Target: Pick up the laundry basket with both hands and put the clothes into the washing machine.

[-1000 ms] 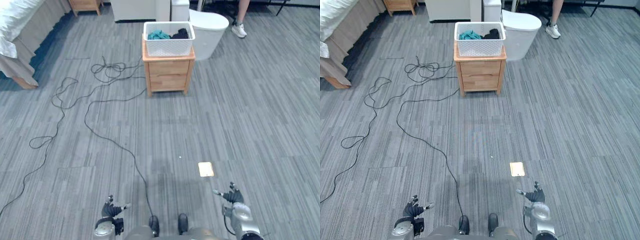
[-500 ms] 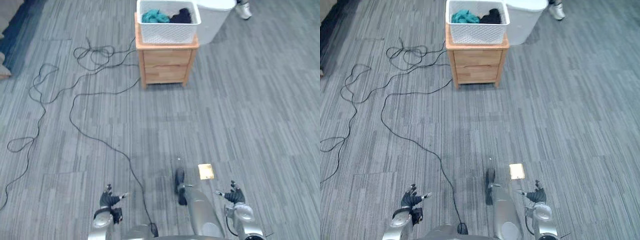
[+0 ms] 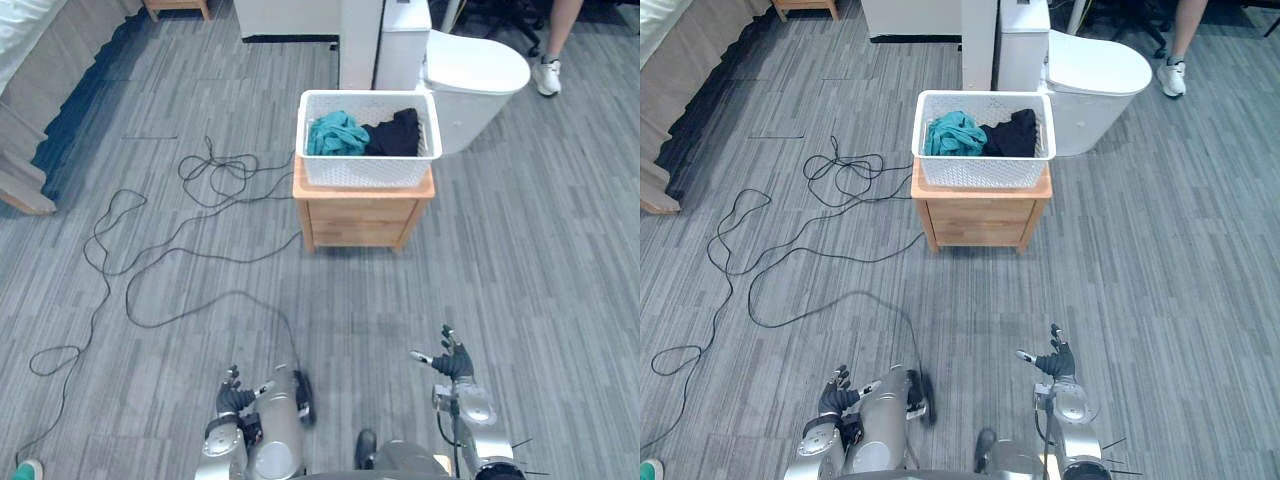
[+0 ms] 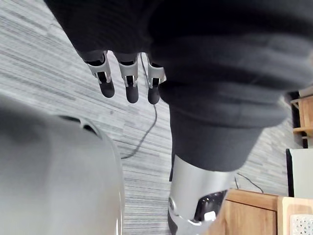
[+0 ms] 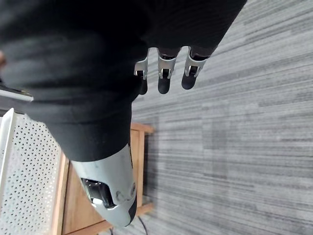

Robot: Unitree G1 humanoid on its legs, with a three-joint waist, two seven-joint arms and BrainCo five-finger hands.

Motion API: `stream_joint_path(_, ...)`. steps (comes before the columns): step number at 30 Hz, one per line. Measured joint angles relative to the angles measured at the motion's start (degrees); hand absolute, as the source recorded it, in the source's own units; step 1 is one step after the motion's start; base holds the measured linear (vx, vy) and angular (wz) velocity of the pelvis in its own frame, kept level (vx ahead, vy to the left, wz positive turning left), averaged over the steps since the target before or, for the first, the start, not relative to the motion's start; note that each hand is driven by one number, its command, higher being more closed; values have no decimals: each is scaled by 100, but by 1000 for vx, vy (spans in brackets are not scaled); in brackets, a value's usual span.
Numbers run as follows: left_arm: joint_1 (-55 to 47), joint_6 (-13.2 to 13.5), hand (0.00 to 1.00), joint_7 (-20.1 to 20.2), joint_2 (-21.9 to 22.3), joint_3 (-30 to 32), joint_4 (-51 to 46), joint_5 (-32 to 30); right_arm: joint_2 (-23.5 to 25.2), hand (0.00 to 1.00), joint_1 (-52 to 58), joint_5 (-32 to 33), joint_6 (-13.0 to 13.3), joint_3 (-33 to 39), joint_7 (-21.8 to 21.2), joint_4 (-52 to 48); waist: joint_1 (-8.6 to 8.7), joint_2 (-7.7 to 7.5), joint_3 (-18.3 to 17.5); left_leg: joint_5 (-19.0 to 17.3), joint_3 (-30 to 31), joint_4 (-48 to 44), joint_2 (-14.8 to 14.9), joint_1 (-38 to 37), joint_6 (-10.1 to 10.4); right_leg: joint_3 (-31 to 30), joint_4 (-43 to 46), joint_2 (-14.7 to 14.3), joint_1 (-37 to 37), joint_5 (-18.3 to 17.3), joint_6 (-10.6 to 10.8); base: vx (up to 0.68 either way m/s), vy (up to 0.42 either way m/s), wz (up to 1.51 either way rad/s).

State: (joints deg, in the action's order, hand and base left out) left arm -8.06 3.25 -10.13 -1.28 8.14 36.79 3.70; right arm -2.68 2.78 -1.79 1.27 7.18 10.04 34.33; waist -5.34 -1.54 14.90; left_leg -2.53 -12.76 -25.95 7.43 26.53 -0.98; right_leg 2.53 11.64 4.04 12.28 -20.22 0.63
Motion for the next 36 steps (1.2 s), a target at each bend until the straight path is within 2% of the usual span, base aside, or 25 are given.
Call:
stream_joint_path(1, -4, -5, 0, 0, -17, 27, 9, -1, 29, 0, 11, -7, -5, 8, 0, 17, 10, -40, -31, -186, -75, -169, -31, -22, -104, -76, 369, 86, -127, 21, 37, 697, 323, -69)
stream_joint_path(2, -3, -4, 0, 2, -52, 32, 94, 4, 56, 0, 75, -65, -22, 21, -2, 34, 20, -71, -44, -568, -261, -414, -66, -279, -212, -147, 1518, 260, -481, 203, 344, 697, 344, -40)
stream_joint_path(3, -3, -24, 0, 2, -84, 12, 232, 2, 79, 0, 137, -129, -33, 2, -11, 38, 132, -93, -46, -881, -332, -445, -210, -685, -293, -135, 2951, 503, -947, 784, 647, 673, 346, -28)
stream_joint_path(4, -2, -40, 0, 2, -100, -49, 293, 1, 92, 0, 158, -144, -37, -10, -14, 34, 187, -91, -43, -1025, -354, -424, -276, -918, -341, -105, 3681, 637, -1169, 911, 599, 636, 293, -6)
stream_joint_path(5, -5, -58, 0, -4, -145, -117, 414, -3, 114, 0, 166, -183, -45, -58, -16, 80, 303, -87, -38, -1221, -390, -314, -372, -1428, -391, 104, 4728, 848, -1532, 875, 381, 723, 249, -2)
stream_joint_path(6, -2, -63, 0, -4, -217, -127, 493, -21, 121, 0, 176, -218, -39, -163, -22, 87, 354, -73, -35, -1306, -418, -26, -415, -1966, -385, 449, 5126, 975, -1831, 744, 173, 599, 187, -5)
stream_joint_path(7, 3, -61, 0, -4, -249, -126, 499, -53, 123, 0, 172, -234, -27, -209, -22, 86, 389, -69, -32, -1309, -424, 150, -419, -2190, -380, 639, 5119, 998, -1993, 697, 118, 540, 136, -1)
stream_joint_path(8, 16, -52, 0, 1, -312, -124, 499, -69, 127, 0, 142, -234, 13, -272, -26, 85, 449, -34, -38, -1303, -425, 489, -417, -2546, -373, 999, 4827, 999, -2315, 604, 203, 481, 72, 10)
stream_joint_path(10, 53, -52, 0, 8, -352, -120, 566, -116, 80, 0, 99, -236, 41, -233, -25, 224, 479, 2, -21, -1284, -421, 780, -416, -2964, -339, 1384, 3849, 908, -2671, 480, 234, 522, 52, 12)
stream_joint_path(11, 57, -57, 0, 8, -341, -123, 631, -117, 17, 0, 122, -242, 38, -228, -25, 308, 484, -1, -24, -1286, -396, 837, -414, -3161, -336, 1455, 3075, 742, -2819, 488, 228, 451, -42, 23)
stream_joint_path(13, 16, -56, 0, 11, -353, -126, 669, -179, -30, 0, 214, -247, 31, -193, -25, 317, 545, -28, -44, -1381, -293, 915, -431, -3435, -38, 1356, 1615, 327, -2852, 942, 151, 503, -68, 37)
stream_joint_path(14, -6, -56, 0, 14, -407, -123, 686, -224, -6, 0, 336, -252, 32, -187, -29, 321, 576, -154, -105, -1491, -227, 909, -523, -3508, 142, 1202, 965, 165, -2863, 1669, -123, 472, -76, 34)
stream_joint_path(15, 25, -89, 0, 22, -304, -128, 876, -237, -129, 0, 371, -292, 9, -117, -32, 425, 593, -8, -152, -1577, -52, 846, -410, -3655, 331, 1149, 1176, 48, -2842, 1858, -385, 462, -67, 20)
stream_joint_path(16, -10, -80, 0, 25, -249, -119, 866, -247, -130, 0, 391, -303, -4, -82, -31, 416, 579, 35, -227, -1520, -52, 760, -322, -3603, 433, 1165, 1141, 29, -2831, 1772, -392, 438, -93, 6)
stream_joint_path(17, -18, -77, 0, 19, -194, -93, 844, -285, -101, 0, 408, -313, -10, -43, -32, 315, 574, 35, -248, -1435, -38, 457, -282, -3502, 557, 1163, 1083, 27, -2763, 1573, -296, 428, -134, 6)
stream_joint_path(18, 17, -77, 0, 20, -92, -48, 824, -343, -104, 0, 445, -318, -7, -42, -35, 166, 618, 146, -163, -1338, 27, -548, -95, -3147, 627, 1271, 990, -60, -2531, 1461, -334, 492, -185, 16)
stream_joint_path(19, 38, -79, 0, 24, -11, -35, 795, -350, -104, 0, 502, -317, -13, -51, -35, 87, 608, 199, -132, -1033, 130, -1531, 118, -2746, 616, 1308, 844, -156, -2291, 1409, -373, 455, -150, 5)
stream_joint_path(20, -1, -75, 0, 29, 100, -26, 680, -362, -78, 0, 563, -310, -11, -111, -24, -56, 474, 194, -124, -829, 301, -2792, 467, -2131, 576, 1291, 607, -288, -1865, 1357, -441, 349, -86, -13)
stream_joint_path(21, 15, -66, 0, 33, 99, -19, 603, -380, -56, 0, 632, -306, -11, -118, -20, -126, 423, 170, -128, -910, 310, -2947, 555, -2001, 490, 1275, 523, -313, -1737, 1347, -455, 330, -58, -28)
stream_joint_path(24, 28, -45, 0, 23, 113, -38, 402, -386, -13, 0, 597, -287, 39, -93, -15, -310, 286, 74, -128, -1080, 292, -2127, 615, -1623, 394, 1119, 294, -299, -1481, 1326, -419, 248, -19, -38)
stream_joint_path(26, 25, -56, 0, 15, 123, -109, 419, -388, 4, 0, 562, -273, 25, 3, -16, -361, 310, 160, -169, -1071, 327, -963, 621, -1546, 434, 1001, 310, -297, -1407, 1275, -323, 257, 142, -32)
stream_joint_path(28, 25, -54, 0, 11, 157, -142, 417, -378, 14, 0, 619, -274, 22, 150, 4, -376, 315, 221, -215, -742, 464, 226, 547, -1726, 599, 961, 306, -348, -1421, 1252, -209, 156, 178, -23)
stream_joint_path(30, 45, -57, 0, 14, 46, -146, 430, -374, 200, 0, 641, -312, -12, 243, 26, -360, 299, -127, -310, -680, 250, 649, 256, -1932, 494, 755, 174, -99, -1446, 1263, 37, 131, 166, -19)
stream_joint_path(33, 11, -58, 0, 4, -1, -151, 417, -331, 209, 0, 664, -386, -26, 288, 222, -419, 295, -203, -383, -671, 23, 811, 98, -2091, 480, 525, -32, 37, -1377, 1367, 203, 82, 136, -30)
stream_joint_path(36, -49, -55, 0, -7, -72, -158, -6, -307, 155, 0, 734, -575, -65, 454, 316, -948, 308, -158, -404, -648, -46, 944, -38, -2155, 433, 409, -195, 115, -1362, 1448, 312, 48, 82, -16)
